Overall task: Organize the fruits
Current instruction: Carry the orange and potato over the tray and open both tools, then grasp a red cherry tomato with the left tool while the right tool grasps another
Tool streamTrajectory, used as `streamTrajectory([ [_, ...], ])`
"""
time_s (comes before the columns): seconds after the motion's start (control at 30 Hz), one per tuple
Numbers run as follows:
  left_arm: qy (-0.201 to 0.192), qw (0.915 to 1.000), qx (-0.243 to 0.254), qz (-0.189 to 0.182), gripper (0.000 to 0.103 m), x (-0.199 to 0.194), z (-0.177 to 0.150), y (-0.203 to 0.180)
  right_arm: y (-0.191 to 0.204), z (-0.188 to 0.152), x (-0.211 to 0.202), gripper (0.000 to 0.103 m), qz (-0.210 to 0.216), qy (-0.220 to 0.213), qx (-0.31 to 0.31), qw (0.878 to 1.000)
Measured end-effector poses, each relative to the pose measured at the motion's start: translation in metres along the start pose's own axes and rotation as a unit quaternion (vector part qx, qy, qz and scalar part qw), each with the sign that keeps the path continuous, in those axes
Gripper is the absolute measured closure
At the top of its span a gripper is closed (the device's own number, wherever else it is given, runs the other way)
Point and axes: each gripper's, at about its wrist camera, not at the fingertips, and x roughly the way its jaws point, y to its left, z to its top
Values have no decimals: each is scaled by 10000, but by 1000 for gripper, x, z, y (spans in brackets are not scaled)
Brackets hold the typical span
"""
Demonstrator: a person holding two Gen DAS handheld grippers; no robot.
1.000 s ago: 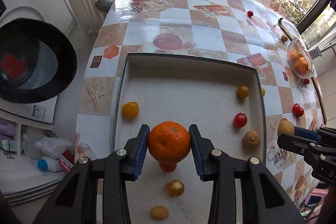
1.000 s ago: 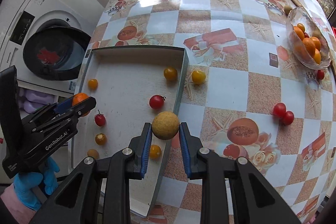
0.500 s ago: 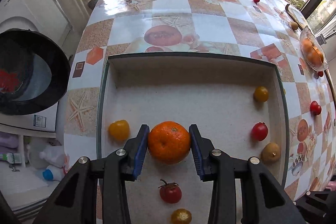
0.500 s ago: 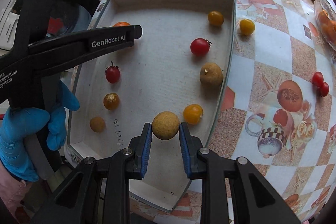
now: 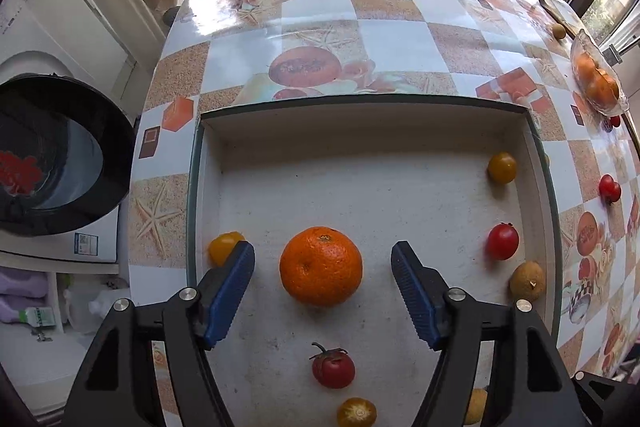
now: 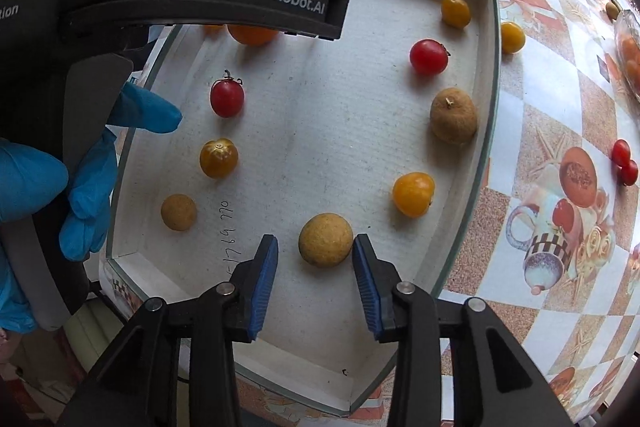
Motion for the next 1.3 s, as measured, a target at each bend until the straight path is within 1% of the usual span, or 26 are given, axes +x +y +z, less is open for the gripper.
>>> streamTrajectory([
  [0.07,-11,10000,-42,-78,31,-3,1,0,-2,-2,-4,43,61,-29,50,10000],
  [0.13,-30,9999,-83,-114,31,-8,1,1,-5,-4,-11,34,158,-62,90,9998],
  [0.17,-46,9999,-90,-126,31,-11,1,1,-7,-6,-16,27,211,-99,105,9997],
  [0.2,-64,9999,-82,-120,31,-14,2,1,-10,-7,-22,24,248,-144,117,9995],
  [0.33,-170,9998,20,-120,31,-30,4,-6,-31,-13,-46,24,282,-315,244,9988],
  [0.5,-334,9990,222,-197,31,-51,5,-28,-84,-20,-72,24,91,-517,712,9961],
  [0.57,-365,9985,327,-261,31,-58,6,-44,-101,-21,-81,24,-40,-578,965,9936],
  [0.63,-407,9974,472,-358,31,-64,6,-62,-130,-23,-86,24,-156,-610,1255,9901],
  [0.73,-466,9953,664,-521,31,-72,8,-92,-171,-27,-93,24,-269,-655,1718,9826],
  [0.83,-501,9931,812,-685,31,-76,12,-123,-205,-40,-98,24,-342,-723,2091,9746],
  [0.93,-473,9910,948,-812,31,-73,14,-156,-235,-45,-99,24,-444,-801,2335,9680],
  [0.97,-457,9905,987,-837,31,-71,15,-166,-249,-44,-102,24,-470,-831,2401,9660],
  [1.1,-399,9888,1145,-875,31,-53,16,-206,-286,-37,-104,25,-579,-952,2565,9601],
  [1.13,-358,9886,1183,-861,31,-47,16,-214,-296,-36,-105,27,-599,-973,2577,9595],
  [1.2,-291,9882,1244,-849,31,-35,16,-228,-312,-34,-105,37,-590,-973,2594,9590],
  [1.3,-185,9881,1277,-843,31,-19,16,-243,-334,-30,-102,42,-578,-967,2548,9604],
])
